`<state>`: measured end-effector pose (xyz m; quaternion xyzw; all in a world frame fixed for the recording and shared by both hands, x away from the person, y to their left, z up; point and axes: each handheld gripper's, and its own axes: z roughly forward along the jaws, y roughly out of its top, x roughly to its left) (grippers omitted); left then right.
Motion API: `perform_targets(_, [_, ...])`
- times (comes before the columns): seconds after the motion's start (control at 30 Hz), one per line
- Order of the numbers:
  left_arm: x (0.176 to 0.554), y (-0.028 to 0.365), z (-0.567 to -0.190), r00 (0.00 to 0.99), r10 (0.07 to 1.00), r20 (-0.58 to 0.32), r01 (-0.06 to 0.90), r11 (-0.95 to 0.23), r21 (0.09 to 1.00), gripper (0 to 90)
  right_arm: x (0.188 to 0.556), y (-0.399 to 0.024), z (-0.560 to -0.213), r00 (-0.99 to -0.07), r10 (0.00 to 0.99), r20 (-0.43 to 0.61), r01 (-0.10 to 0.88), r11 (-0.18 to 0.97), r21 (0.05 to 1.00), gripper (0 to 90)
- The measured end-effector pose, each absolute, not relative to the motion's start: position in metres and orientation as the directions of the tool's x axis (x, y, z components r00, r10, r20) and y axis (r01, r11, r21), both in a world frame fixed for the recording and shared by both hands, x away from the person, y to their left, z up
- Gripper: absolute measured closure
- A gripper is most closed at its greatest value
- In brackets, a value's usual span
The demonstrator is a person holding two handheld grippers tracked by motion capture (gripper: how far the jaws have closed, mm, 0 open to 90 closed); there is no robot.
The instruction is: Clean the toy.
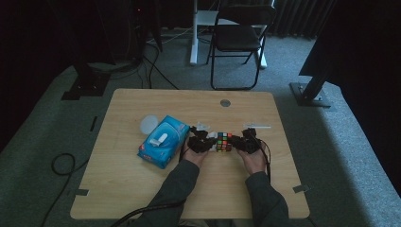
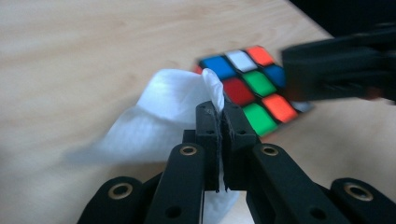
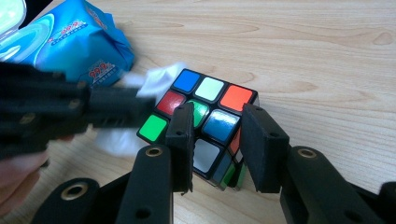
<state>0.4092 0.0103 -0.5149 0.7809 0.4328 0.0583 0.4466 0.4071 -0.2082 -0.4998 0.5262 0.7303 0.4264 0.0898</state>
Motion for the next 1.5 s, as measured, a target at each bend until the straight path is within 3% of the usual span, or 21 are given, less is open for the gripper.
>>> perform_targets(0.17, [0.4,0.013,-0.517,0.634,0.719,-0.285,0.616,-0.247,0.748,86.9,0.408,-0.209,-0.5,-0.431,0.843,0.321,0.69,0.079,0.719,65.9])
perform_targets(0.57, [0.424,0.008,-0.514,0.602,0.743,-0.293,0.629,-0.215,0.747,86.6,0.408,-0.209,-0.5,-0.43,0.843,0.322,0.691,0.078,0.719,65.9])
perform_targets(0.93, [0.398,0.017,-0.523,0.636,0.699,-0.327,0.63,-0.226,0.743,86.6,0.408,-0.21,-0.501,-0.429,0.84,0.332,0.694,0.071,0.717,65.9])
perform_targets(1.27, [0.407,0.013,-0.513,0.625,0.705,-0.336,0.621,-0.188,0.761,86.7,0.408,-0.21,-0.501,-0.428,0.839,0.336,0.694,0.067,0.717,65.9])
perform_targets(1.5, [0.419,0.007,-0.508,0.619,0.728,-0.293,0.597,-0.195,0.778,86.6,0.408,-0.21,-0.501,-0.428,0.842,0.329,0.691,0.07,0.719,65.2])
